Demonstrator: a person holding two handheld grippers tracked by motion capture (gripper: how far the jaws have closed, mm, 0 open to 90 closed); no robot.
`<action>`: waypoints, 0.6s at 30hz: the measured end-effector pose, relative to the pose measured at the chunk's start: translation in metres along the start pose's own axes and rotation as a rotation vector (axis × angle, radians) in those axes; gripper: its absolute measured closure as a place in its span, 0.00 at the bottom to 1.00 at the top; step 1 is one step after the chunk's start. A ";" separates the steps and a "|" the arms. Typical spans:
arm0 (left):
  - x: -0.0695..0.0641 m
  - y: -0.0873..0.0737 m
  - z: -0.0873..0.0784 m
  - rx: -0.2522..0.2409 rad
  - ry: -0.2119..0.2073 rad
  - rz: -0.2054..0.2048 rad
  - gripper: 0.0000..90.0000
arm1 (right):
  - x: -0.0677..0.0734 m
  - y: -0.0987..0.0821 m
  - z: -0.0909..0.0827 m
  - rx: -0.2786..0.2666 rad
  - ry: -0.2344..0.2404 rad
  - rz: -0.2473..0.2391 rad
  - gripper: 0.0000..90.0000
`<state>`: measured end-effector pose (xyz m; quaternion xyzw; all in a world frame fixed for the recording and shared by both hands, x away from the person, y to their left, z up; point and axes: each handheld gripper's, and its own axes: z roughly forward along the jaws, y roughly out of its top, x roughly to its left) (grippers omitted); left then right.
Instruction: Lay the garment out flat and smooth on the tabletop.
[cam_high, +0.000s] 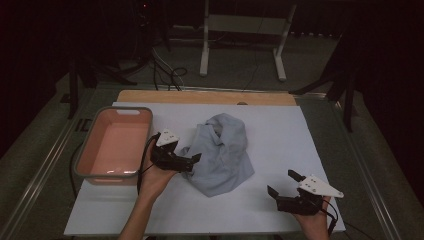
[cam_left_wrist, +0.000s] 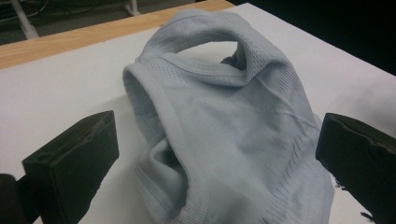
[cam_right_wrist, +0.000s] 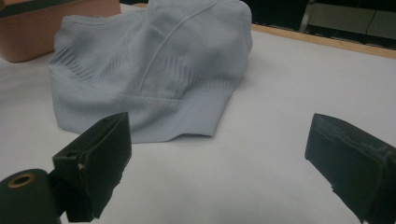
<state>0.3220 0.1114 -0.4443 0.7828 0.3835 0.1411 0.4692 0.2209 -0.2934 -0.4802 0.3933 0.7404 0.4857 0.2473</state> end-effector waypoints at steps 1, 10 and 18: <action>0.000 -0.001 0.000 0.003 0.001 0.002 0.00 | 0.000 0.000 0.000 -0.001 0.002 0.000 0.08; -0.001 -0.008 -0.002 0.005 -0.003 -0.001 0.00 | 0.002 0.000 0.002 0.008 0.000 -0.002 0.08; -0.001 -0.010 -0.005 -0.008 -0.009 -0.015 0.02 | 0.005 0.002 0.003 0.006 0.010 -0.007 0.08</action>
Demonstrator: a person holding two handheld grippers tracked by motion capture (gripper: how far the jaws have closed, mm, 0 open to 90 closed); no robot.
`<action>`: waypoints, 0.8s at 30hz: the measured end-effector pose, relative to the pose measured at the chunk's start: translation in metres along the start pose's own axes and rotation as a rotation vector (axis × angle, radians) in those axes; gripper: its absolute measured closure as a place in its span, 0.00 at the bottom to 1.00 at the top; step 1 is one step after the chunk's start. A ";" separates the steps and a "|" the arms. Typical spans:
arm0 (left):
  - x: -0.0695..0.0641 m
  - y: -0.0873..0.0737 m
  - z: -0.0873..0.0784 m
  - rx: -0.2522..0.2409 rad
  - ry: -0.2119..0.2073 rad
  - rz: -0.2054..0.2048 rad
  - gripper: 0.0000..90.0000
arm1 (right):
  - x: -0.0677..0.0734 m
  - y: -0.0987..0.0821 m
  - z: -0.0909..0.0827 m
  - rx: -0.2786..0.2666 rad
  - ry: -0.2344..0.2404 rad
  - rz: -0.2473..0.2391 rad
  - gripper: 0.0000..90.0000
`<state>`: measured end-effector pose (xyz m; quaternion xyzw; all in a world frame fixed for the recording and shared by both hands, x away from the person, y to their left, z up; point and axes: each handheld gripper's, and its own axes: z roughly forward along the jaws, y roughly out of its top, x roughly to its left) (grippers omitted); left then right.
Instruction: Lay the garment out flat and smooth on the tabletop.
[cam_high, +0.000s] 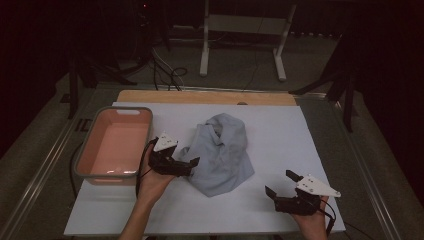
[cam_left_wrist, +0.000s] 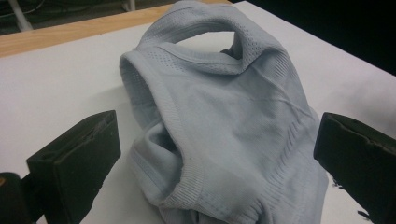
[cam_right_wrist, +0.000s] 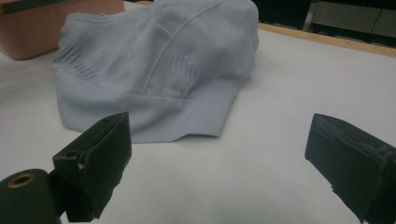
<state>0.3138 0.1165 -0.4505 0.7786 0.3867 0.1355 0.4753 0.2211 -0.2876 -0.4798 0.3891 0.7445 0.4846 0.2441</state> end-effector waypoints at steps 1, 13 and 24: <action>0.000 0.000 0.000 0.000 -0.004 0.001 0.02 | 0.000 0.000 0.000 -0.002 -0.002 0.001 0.08; -0.003 0.002 -0.003 -0.003 -0.003 0.019 0.03 | -0.009 0.023 0.017 0.007 -0.029 0.023 0.08; 0.000 0.001 -0.009 -0.016 0.003 0.015 0.03 | -0.009 0.047 0.047 0.021 -0.032 0.006 0.09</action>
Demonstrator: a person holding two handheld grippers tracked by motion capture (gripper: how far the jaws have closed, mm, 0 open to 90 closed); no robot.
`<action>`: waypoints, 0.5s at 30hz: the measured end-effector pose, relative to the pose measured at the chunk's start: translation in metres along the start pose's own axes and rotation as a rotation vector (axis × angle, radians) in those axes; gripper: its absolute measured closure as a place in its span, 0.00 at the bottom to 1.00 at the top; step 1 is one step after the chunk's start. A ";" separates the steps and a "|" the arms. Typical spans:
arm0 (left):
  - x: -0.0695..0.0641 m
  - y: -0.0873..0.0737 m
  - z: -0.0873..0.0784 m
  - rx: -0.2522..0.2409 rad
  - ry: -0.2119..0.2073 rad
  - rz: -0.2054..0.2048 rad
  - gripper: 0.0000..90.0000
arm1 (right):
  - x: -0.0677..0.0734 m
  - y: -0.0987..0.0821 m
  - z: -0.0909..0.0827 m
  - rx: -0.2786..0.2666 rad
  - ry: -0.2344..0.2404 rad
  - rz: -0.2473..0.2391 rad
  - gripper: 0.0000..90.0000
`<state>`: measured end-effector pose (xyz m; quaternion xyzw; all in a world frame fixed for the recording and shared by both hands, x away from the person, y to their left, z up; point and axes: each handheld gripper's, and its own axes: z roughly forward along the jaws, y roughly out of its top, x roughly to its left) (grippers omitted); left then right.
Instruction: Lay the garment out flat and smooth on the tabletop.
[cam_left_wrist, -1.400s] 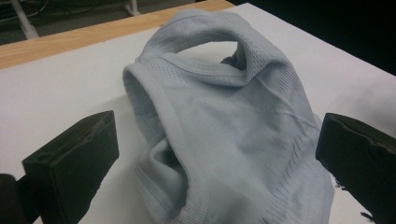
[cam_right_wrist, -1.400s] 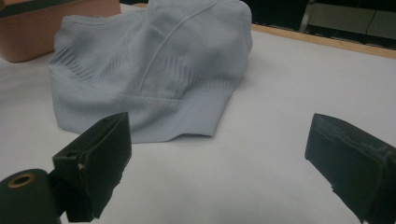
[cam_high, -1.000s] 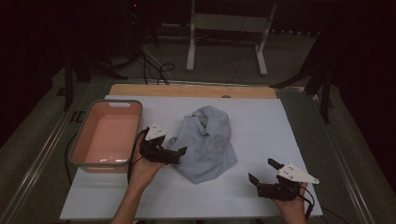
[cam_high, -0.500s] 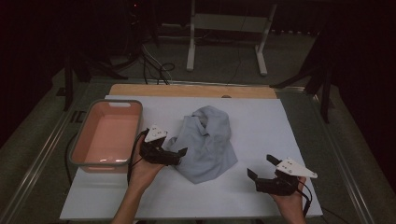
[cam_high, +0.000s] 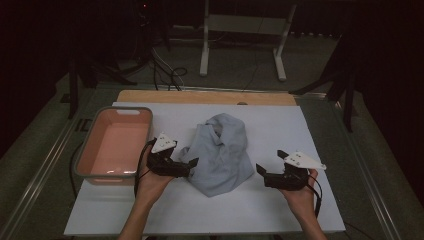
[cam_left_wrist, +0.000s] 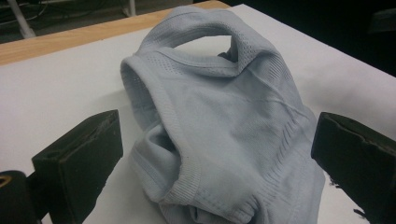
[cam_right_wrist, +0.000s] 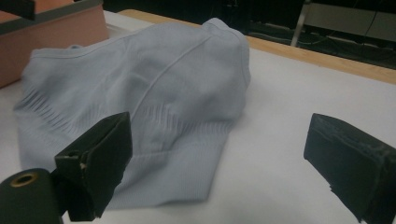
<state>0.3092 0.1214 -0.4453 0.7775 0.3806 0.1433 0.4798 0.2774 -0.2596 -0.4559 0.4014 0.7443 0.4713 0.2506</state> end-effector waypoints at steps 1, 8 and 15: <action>0.001 0.000 -0.001 -0.002 0.000 -0.003 0.04 | 0.000 0.004 0.011 0.021 -0.008 -0.009 0.10; 0.001 0.000 -0.003 -0.006 -0.002 -0.005 0.04 | -0.005 0.003 0.031 0.077 -0.002 0.001 0.15; 0.000 0.001 -0.005 -0.015 -0.005 -0.004 0.04 | -0.007 0.002 0.045 0.111 0.010 0.019 0.17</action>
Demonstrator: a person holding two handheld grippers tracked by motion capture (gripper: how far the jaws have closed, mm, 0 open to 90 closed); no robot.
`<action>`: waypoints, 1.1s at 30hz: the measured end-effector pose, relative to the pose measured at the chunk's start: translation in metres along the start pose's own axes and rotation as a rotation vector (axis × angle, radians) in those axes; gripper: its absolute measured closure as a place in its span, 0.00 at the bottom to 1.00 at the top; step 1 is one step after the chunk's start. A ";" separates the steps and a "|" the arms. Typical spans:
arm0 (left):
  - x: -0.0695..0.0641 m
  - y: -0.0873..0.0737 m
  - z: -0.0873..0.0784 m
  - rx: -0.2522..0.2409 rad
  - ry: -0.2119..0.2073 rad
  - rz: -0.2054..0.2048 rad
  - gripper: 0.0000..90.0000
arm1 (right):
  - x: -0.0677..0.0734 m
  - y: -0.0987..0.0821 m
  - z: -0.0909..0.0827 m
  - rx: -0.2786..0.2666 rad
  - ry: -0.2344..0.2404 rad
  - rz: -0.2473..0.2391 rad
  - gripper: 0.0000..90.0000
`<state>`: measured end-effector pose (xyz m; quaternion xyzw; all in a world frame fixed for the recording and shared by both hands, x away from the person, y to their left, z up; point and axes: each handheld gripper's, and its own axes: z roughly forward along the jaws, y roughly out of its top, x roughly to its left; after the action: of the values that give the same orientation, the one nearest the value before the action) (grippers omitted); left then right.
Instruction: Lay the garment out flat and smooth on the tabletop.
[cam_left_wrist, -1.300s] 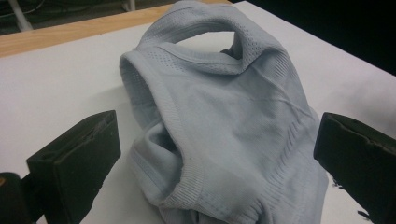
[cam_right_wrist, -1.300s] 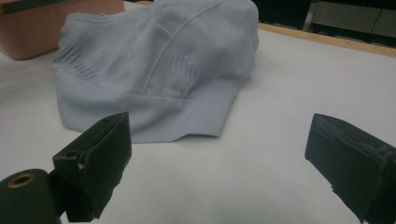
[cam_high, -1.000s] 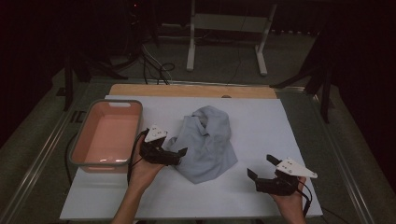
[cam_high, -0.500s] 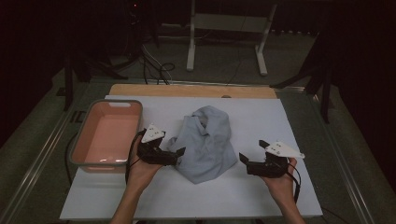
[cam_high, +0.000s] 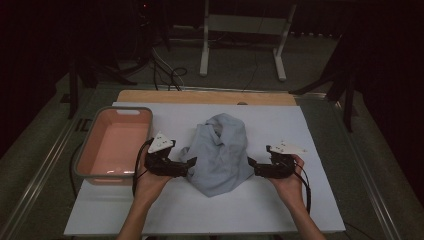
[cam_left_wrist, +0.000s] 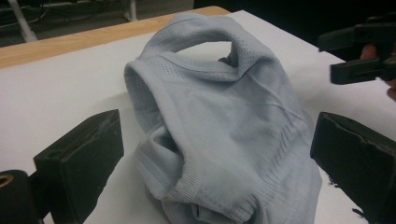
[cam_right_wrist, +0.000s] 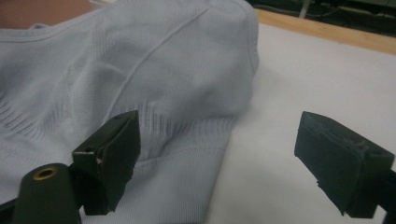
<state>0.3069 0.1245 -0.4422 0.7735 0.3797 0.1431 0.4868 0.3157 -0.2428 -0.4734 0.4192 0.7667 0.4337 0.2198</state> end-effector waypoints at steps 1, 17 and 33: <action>0.000 0.000 0.000 0.000 -0.001 0.000 0.04 | 0.000 0.000 0.003 0.008 0.008 0.000 0.17; 0.001 -0.001 -0.001 -0.003 0.000 -0.004 0.04 | -0.011 -0.009 0.046 0.183 0.028 0.043 0.46; -0.002 0.001 -0.003 -0.013 -0.006 0.002 0.04 | -0.008 -0.011 0.066 0.297 0.028 0.156 0.55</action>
<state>0.3042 0.1250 -0.4396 0.7712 0.3764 0.1436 0.4928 0.3613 -0.2210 -0.5174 0.4993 0.7905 0.3372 0.1102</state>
